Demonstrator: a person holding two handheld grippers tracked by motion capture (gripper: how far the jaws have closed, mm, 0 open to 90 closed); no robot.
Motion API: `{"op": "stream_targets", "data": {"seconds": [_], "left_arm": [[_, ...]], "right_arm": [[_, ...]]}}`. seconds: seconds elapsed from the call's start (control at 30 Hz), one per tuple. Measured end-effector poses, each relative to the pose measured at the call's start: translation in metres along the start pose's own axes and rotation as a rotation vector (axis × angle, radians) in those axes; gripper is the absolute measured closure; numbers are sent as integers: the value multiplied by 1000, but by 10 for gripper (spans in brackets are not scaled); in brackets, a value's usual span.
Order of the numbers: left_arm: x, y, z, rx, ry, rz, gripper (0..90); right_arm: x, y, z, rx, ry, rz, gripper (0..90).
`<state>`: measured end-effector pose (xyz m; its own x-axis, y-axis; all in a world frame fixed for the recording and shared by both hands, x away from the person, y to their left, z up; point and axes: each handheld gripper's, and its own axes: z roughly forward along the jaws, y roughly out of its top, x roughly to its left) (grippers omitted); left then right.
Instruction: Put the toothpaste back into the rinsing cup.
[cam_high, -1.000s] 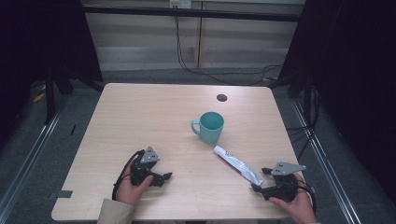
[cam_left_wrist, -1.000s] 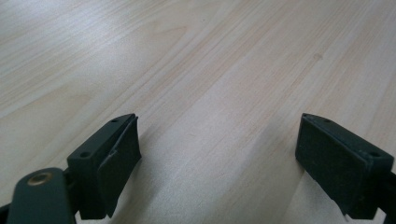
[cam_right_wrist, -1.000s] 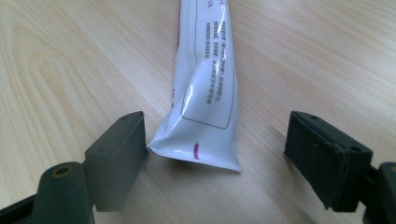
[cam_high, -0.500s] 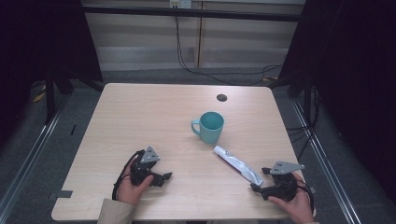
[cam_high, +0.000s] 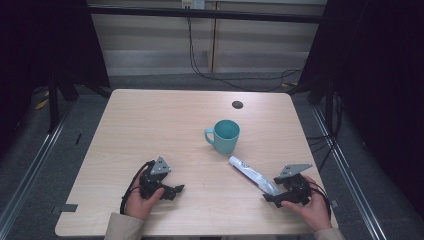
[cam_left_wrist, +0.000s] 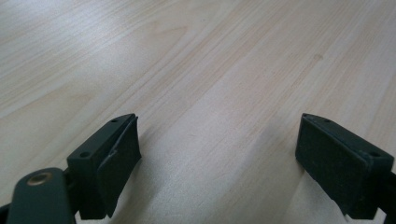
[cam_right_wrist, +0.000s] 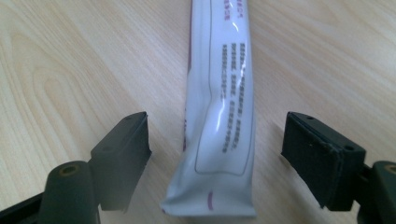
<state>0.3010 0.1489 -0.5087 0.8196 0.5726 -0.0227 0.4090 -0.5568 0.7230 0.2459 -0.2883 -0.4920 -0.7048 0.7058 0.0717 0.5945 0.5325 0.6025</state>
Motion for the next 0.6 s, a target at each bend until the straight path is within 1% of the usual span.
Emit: {"op": "stream_targets", "data": {"seconds": [0.07, 0.1, 0.13, 0.17, 0.23, 0.3, 0.4, 0.43, 0.5, 0.57, 0.6], "left_arm": [[0, 0, 0, 0, 0, 0, 134], [0, 0, 0, 0, 0, 1, 134], [0, 0, 0, 0, 0, 1, 134], [0, 0, 0, 0, 0, 1, 133], [0, 0, 0, 0, 0, 0, 134], [0, 0, 0, 0, 0, 0, 134], [0, 0, 0, 0, 0, 1, 134], [0, 0, 0, 0, 0, 0, 134], [0, 0, 0, 0, 0, 1, 134], [0, 0, 0, 0, 0, 1, 133], [0, 0, 0, 0, 0, 1, 134]], "right_arm": [[1, 7, 1, 25, -4, -10, 232], [2, 10, 1, 32, -4, -21, 239], [2, 10, 1, 32, -4, -21, 239], [2, 17, 2, 38, -1, -28, 260], [1, 19, 2, 43, -3, -34, 261], [0, 26, 4, 63, -7, -49, 274], [0, 30, 6, 76, -5, -53, 290], [0, 33, 8, 90, 11, -58, 360], [0, 34, 8, 100, 15, -52, 354], [0, 37, 10, 118, 8, -59, 368], [0, 39, 12, 140, 12, -59, 373]]}}
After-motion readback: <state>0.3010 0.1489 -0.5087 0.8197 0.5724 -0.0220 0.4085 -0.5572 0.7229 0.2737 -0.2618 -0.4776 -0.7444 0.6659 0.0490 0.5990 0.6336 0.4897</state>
